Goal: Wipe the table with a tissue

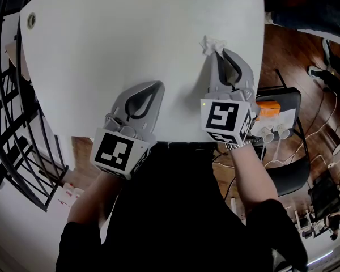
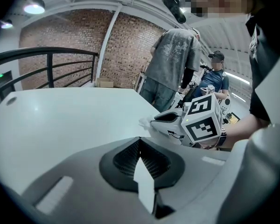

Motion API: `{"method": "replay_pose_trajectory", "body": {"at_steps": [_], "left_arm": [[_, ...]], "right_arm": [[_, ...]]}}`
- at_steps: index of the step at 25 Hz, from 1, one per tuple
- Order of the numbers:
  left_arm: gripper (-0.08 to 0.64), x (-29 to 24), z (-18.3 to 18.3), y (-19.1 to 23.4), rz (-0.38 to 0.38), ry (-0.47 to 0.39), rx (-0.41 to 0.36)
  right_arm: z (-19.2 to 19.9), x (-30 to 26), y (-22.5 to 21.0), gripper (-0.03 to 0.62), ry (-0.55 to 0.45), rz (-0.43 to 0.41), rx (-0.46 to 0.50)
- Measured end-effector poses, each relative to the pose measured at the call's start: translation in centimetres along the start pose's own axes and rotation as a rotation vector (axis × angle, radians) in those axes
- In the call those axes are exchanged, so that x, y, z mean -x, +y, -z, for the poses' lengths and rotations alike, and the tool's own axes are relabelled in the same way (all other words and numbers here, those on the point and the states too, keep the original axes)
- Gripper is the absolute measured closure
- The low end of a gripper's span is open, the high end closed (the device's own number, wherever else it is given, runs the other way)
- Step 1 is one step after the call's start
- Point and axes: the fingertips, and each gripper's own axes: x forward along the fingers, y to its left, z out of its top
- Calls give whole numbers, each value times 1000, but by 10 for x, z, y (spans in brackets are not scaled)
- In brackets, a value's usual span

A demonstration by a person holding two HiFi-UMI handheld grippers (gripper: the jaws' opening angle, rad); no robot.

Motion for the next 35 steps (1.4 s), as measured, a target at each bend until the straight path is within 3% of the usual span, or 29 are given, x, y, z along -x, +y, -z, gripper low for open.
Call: {"method": "replay_pose_trajectory", "body": {"at_steps": [22, 35], "left_arm": [[543, 40, -5, -34, 12, -84, -66], [543, 101, 11, -51, 30, -169, -115]], "right_arm": [[-6, 63, -7, 565, -55, 94, 5], [-18, 128, 35, 565, -94, 147, 26]]}}
